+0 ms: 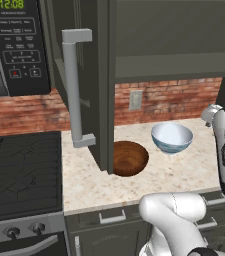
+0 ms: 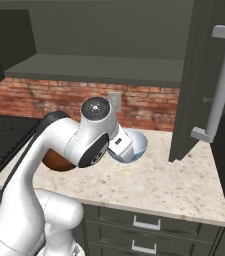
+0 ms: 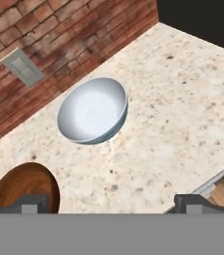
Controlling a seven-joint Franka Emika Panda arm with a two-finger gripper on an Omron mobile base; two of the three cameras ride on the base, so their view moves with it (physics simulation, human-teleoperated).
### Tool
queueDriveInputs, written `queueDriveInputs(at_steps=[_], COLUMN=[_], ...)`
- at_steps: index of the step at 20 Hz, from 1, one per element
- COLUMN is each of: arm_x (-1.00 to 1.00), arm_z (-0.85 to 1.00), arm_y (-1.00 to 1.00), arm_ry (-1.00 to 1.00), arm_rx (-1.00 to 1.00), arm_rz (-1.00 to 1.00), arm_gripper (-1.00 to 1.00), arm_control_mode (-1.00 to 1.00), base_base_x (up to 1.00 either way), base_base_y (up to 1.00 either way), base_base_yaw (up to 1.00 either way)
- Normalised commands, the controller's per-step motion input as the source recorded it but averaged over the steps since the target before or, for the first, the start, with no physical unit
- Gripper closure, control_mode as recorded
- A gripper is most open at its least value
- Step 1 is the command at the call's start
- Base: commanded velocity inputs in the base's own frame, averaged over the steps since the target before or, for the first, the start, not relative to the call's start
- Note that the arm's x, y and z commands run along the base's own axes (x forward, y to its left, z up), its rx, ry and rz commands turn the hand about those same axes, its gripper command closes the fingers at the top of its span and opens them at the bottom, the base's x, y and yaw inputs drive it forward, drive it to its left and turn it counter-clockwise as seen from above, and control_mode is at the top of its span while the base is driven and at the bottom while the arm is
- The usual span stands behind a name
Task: Open the cabinet. Pick the bowls from the counter and place them in the cabinet. Then close the cabinet.
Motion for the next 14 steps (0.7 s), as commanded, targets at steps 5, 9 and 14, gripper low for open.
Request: queueDriveInputs(at_steps=[5, 9, 14], arm_x=[0.50, 0.43, 0.39], arm_z=[-0.33, -0.37, -0.43], arm_y=[-0.10, -0.13, -0.14], arm_ry=[0.03, 0.04, 0.05], arm_rx=[0.00, 0.00, 0.00], arm_rz=[0.00, 0.00, 0.00], arm_gripper=[-1.00, -1.00, -1.00], arm_control_mode=[-1.00, -1.00, -1.00], base_base_x=[0.00, 0.00, 0.00], base_base_y=[0.00, 0.00, 0.00], base_base_yaw=[0.00, 0.00, 0.00])
